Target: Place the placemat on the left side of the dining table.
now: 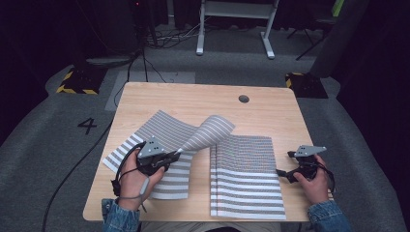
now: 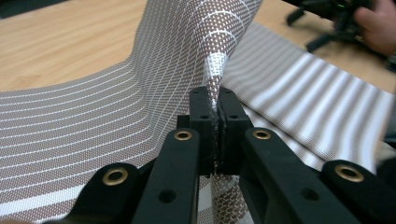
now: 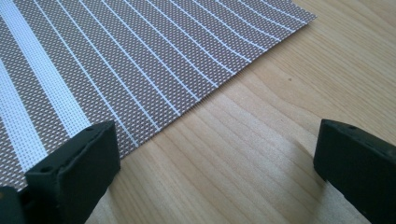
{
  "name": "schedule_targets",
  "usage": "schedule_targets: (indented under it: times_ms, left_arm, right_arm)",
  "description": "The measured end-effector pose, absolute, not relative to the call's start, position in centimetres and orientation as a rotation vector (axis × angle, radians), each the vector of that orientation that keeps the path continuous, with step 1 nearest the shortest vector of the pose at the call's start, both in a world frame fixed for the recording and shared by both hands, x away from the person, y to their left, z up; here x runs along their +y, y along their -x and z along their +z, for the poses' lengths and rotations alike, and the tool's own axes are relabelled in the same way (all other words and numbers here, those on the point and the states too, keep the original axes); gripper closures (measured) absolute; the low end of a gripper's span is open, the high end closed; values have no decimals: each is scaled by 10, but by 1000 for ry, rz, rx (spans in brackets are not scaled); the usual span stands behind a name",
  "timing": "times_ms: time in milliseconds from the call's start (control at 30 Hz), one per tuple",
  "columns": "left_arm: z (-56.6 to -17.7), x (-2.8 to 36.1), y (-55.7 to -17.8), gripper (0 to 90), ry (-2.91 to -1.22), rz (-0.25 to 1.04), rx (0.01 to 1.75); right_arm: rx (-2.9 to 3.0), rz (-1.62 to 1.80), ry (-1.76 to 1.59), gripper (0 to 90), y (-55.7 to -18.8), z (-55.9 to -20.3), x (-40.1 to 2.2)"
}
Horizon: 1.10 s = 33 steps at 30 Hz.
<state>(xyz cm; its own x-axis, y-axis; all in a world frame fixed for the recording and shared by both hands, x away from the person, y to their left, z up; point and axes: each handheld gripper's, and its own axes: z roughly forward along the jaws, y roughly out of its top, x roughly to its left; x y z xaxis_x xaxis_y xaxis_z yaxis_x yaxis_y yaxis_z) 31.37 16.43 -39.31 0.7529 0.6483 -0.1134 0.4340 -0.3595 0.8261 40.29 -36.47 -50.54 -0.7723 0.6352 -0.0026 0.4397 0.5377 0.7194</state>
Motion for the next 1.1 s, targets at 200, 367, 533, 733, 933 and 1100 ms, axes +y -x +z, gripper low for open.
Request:
schedule_targets:
  times_ms: [200,367,533,733,933,1100]
  left_arm:
    - [-399,168,-301,849,-2138,75,628]
    - [-409,167,-296,411,-2075,-76,572]
    - [-408,178,-304,386,-2060,132,732]
    - [-418,198,-315,363,-2021,403,1107]
    - [-438,218,-323,353,-2002,494,1428]
    - [-458,229,-327,343,-2012,465,1622]
  right_arm:
    - [2514,1065,-900,5,-403,-505,-365]
    - [2514,1065,-900,5,-403,-505,-365]
    - [2514,1065,-900,5,-403,-505,-365]
    - [2514,1065,-899,5,-403,-505,-365]
    - [2514,1066,-900,5,-403,-505,-365]
    - [2514,1066,-900,5,-403,-505,-365]
